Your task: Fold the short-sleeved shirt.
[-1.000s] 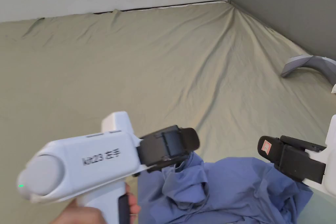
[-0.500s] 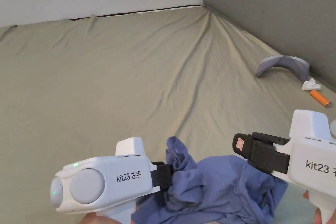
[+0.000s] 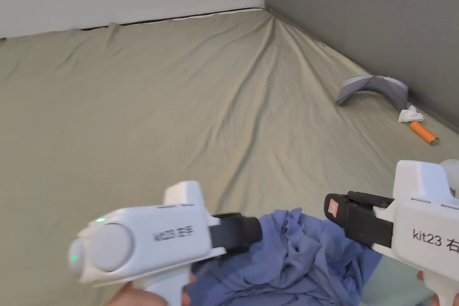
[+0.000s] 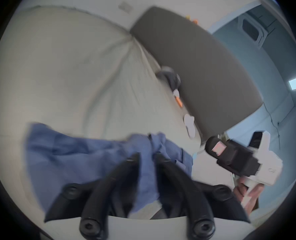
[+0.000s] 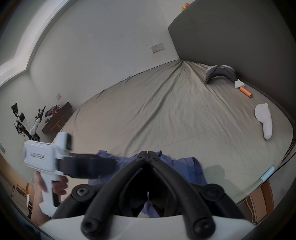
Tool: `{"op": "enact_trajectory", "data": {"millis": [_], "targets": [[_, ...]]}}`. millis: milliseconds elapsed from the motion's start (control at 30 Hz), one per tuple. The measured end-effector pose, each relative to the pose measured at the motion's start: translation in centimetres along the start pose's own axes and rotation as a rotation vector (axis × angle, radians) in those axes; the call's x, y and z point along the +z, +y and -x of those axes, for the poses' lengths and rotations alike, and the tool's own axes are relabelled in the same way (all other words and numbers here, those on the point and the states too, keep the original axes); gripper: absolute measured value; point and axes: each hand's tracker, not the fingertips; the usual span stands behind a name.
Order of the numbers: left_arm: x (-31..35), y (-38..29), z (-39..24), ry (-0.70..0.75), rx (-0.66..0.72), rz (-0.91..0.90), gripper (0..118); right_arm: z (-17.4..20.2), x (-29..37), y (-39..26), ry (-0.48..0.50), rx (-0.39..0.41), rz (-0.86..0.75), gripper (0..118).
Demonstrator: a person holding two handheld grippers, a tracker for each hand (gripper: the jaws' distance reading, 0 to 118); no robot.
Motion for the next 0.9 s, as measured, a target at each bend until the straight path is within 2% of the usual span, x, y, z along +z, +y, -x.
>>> {"op": "enact_trajectory", "data": {"millis": [100, 133, 300, 467, 600, 667, 700, 733, 767, 800, 867, 900], "targets": [[4.3, 0.1, 3.8, 0.066, 0.137, -0.063, 97, 0.2, -0.1, 0.0, 0.013, -0.01, -0.008, 0], [4.8, 0.1, 5.0, 0.094, 0.183, -0.028, 115, 0.3, -0.2, 0.0, 0.019, -0.007, -0.007, 0], [5.6, -1.4, 9.6, 0.151, 0.312, 0.051, 114, 1.0, -0.4, -0.1, 0.052, -0.005, 0.006, 0], [2.4, -2.7, 10.5, 0.032, 0.37, 0.129, 111, 1.2, -0.4, 0.1, 0.065, -0.011, 0.008, 0], [-0.8, -2.3, 9.9, -0.124, 0.338, 0.164, 111, 0.4, -0.1, 0.1, 0.064, -0.028, 0.01, 0], [-1.9, -2.0, 9.5, -0.103, 0.341, 0.171, 110, 0.1, 0.2, 0.1, 0.058, -0.034, 0.013, 0], [-1.9, -2.0, 9.2, -0.076, 0.343, 0.156, 105, 0.0, 0.3, 0.2, 0.049, -0.034, 0.014, 0], [-1.6, -1.9, 9.2, -0.079, 0.344, 0.148, 79, -0.2, 0.4, 0.2, 0.042, -0.034, 0.015, 0], [-1.4, -1.8, 9.3, -0.075, 0.34, 0.136, 79, -0.4, 0.5, 0.3, 0.031, -0.034, 0.016, 0], [-1.0, -1.7, 9.5, -0.028, 0.316, 0.115, 69, -0.5, 0.6, 0.3, 0.022, -0.036, 0.017, 0], [-0.8, -1.9, 10.2, 0.015, 0.317, 0.098, 23, -0.9, 0.6, 0.3, 0.012, -0.05, 0.016, 0], [-0.8, -2.1, 10.7, -0.016, 0.357, 0.105, 22, -1.1, 0.5, 0.3, 0.011, -0.056, 0.017, 0]]}}
